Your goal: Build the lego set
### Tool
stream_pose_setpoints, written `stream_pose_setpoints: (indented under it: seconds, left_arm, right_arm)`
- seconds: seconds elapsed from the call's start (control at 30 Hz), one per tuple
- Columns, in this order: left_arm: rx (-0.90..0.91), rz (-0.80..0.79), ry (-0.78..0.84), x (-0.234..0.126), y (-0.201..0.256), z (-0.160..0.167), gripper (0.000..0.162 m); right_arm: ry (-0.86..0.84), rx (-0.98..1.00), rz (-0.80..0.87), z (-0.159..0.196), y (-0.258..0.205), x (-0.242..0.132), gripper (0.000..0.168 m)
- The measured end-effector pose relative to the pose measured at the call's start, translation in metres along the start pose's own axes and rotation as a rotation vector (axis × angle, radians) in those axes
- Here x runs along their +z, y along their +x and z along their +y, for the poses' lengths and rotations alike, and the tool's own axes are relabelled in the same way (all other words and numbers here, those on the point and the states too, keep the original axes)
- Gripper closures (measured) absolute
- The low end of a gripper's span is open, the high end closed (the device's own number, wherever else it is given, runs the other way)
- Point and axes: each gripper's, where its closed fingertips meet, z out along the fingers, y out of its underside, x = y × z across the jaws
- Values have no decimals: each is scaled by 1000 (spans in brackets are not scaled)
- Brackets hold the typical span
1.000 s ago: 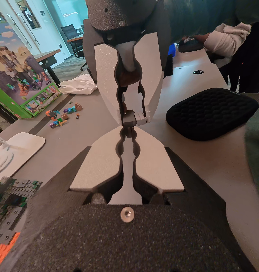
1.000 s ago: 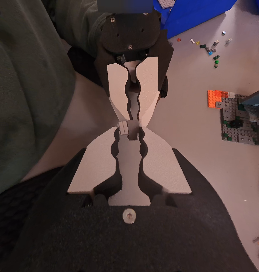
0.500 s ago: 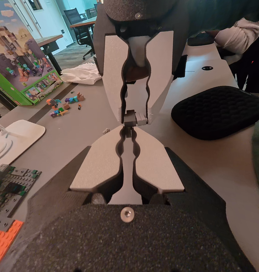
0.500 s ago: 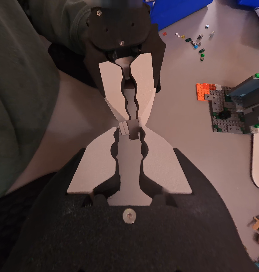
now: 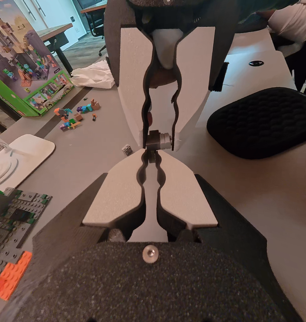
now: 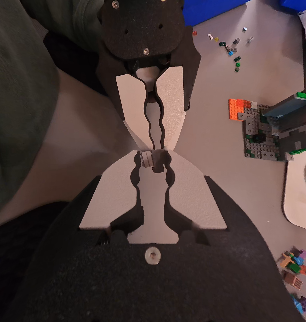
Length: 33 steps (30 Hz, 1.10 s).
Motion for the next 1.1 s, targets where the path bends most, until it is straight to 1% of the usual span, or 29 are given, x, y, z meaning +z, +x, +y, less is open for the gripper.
stream_pose_setpoints:
  seconds: [0.1, 0.37, 0.43, 0.53, 0.63, 0.73, 0.8, 0.9, 0.97, 1.03, 1.1]
  left_arm:
    - [24, -19, -6, 0, -1, 0, 154]
    - [13, 29, 23, -1, 5, -2, 154]
    - [-43, 45, 35, 0, 3, -2, 154]
    - [-186, 72, 50, 1, -3, -1, 154]
    - [-348, 103, 50, 0, -9, 5, 154]
    - [-516, 178, 72, -1, -10, 3, 154]
    - [-592, 232, 82, -1, -8, 2, 155]
    - [-647, 289, 69, 2, -1, 2, 155]
    - [-640, 286, 57, 4, 1, 4, 154]
    - [-627, 287, 61, 3, 2, 2, 154]
    - [-604, 314, 72, 1, 6, -1, 149]
  right_arm:
    - [6, 9, 9, -1, 1, 0, 143]
    - [21, -11, -12, 0, -5, -2, 144]
    - [37, 7, -7, -1, -3, -1, 143]
    - [34, 27, 48, -2, 5, -3, 142]
    - [31, -43, 143, -3, 12, -10, 142]
    - [36, -111, 262, 1, 17, -13, 141]
    - [43, -164, 337, 5, 19, -11, 142]
    - [70, -164, 350, 6, 17, -7, 146]
    - [85, -169, 334, 6, 15, -5, 150]
    - [91, -186, 320, 5, 12, -5, 157]
    - [99, -171, 304, 4, 12, -8, 159]
